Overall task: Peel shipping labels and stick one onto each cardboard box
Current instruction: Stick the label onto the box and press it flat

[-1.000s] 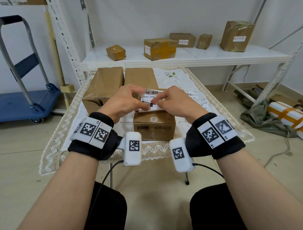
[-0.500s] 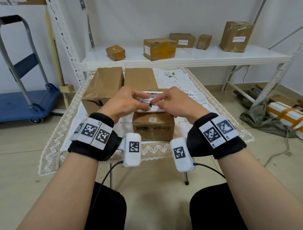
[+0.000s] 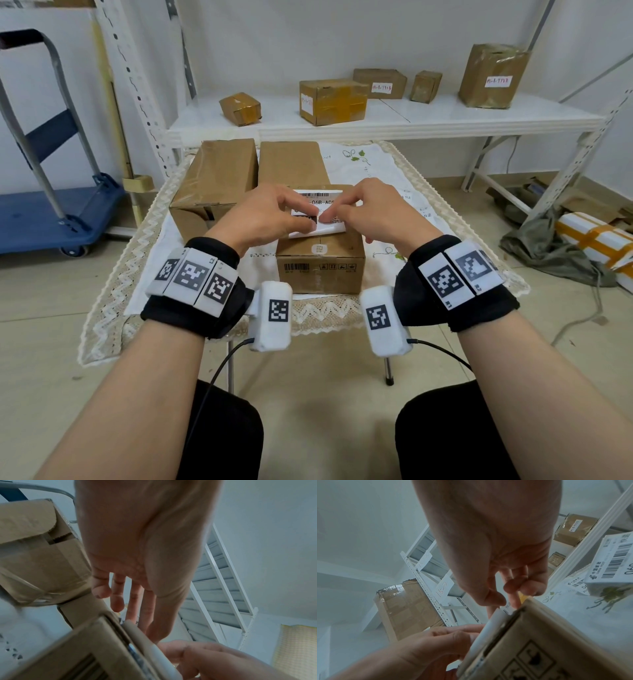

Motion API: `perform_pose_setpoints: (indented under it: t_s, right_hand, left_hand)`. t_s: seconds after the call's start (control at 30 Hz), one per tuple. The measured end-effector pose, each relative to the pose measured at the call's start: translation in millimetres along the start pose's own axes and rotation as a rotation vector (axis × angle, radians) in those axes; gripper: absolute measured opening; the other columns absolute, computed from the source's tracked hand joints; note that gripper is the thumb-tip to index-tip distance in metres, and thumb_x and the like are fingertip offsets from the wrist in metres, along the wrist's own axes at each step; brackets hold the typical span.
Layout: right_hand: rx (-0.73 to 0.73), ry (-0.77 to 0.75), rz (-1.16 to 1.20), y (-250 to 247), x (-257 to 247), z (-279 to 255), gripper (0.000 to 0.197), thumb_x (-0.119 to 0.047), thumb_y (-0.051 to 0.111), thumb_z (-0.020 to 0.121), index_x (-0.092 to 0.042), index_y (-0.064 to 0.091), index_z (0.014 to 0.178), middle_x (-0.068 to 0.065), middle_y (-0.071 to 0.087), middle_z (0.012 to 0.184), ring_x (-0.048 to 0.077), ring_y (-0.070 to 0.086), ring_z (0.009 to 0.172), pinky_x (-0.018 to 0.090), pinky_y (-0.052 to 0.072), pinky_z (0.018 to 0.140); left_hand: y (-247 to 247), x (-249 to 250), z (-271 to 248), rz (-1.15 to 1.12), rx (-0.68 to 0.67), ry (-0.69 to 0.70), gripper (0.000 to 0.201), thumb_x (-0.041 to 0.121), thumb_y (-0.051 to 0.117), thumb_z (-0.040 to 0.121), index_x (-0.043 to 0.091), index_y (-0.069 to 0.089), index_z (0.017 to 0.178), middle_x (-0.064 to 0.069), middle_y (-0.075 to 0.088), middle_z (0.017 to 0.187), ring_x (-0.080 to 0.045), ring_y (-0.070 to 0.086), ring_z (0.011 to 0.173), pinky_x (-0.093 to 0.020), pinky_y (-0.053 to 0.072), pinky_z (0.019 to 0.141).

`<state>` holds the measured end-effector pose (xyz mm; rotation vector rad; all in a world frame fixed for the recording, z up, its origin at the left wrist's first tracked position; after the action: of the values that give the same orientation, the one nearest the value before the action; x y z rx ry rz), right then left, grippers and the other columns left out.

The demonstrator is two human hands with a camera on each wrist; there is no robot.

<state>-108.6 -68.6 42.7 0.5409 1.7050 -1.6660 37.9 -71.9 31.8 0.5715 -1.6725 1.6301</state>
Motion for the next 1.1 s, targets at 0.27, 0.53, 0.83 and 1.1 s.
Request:
perform_pose_setpoints:
  t_s: [0.27,0.53,0.83,1.1]
  right_hand:
    - [0.04,-0.006,-0.043,-1,2,0,0.028,-0.012,0.052,0.098,-0.018,0.079,0.097,-0.003,0.061,0.091,0.017,0.056,0.062,0.014,0.043,0.04]
    - [0.057,0.014,-0.067,-5,3,1,0.033,-0.007,0.047,0.096,-0.018,0.078,0.098,0.004,0.062,0.104,0.022,0.057,0.055,0.012,0.042,0.041]
    - [0.064,0.014,-0.084,-3,6,5,0.036,-0.007,0.045,0.099,-0.02,0.076,0.114,0.005,0.066,0.116,0.02,0.059,0.059,0.013,0.043,0.044]
    - [0.01,-0.043,-0.126,4,2,7,0.033,-0.011,0.05,0.101,-0.024,0.072,0.122,0.002,0.051,0.106,0.012,0.051,0.074,0.013,0.04,0.061]
  left_hand:
    - [6,6,-2,0.145,-0.051,0.062,0.025,0.03,0.064,0.099,0.04,0.073,0.12,0.011,0.05,0.125,0.002,0.046,0.087,-0.022,0.033,0.084]
    - [5,6,-4,0.078,-0.059,0.045,0.01,0.035,0.069,0.095,0.038,0.076,0.099,0.011,0.054,0.119,-0.003,0.047,0.081,-0.022,0.035,0.073]
    - [4,9,-11,0.003,-0.1,0.067,0.01,0.033,0.084,0.08,0.033,0.082,0.089,0.008,0.058,0.108,-0.002,0.047,0.078,-0.025,0.035,0.072]
    - [5,9,-13,-0.036,-0.143,0.078,0.008,0.034,0.088,0.075,0.031,0.084,0.081,0.016,0.055,0.083,0.009,0.051,0.068,-0.021,0.035,0.067]
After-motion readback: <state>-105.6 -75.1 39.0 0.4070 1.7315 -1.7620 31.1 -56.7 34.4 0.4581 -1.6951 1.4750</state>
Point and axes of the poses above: each hand's wrist, its own z-axis towards the middle knuckle, its own y-axis out of the palm, x = y × z, the point moved 10 cm from there along z, towards the middle knuckle
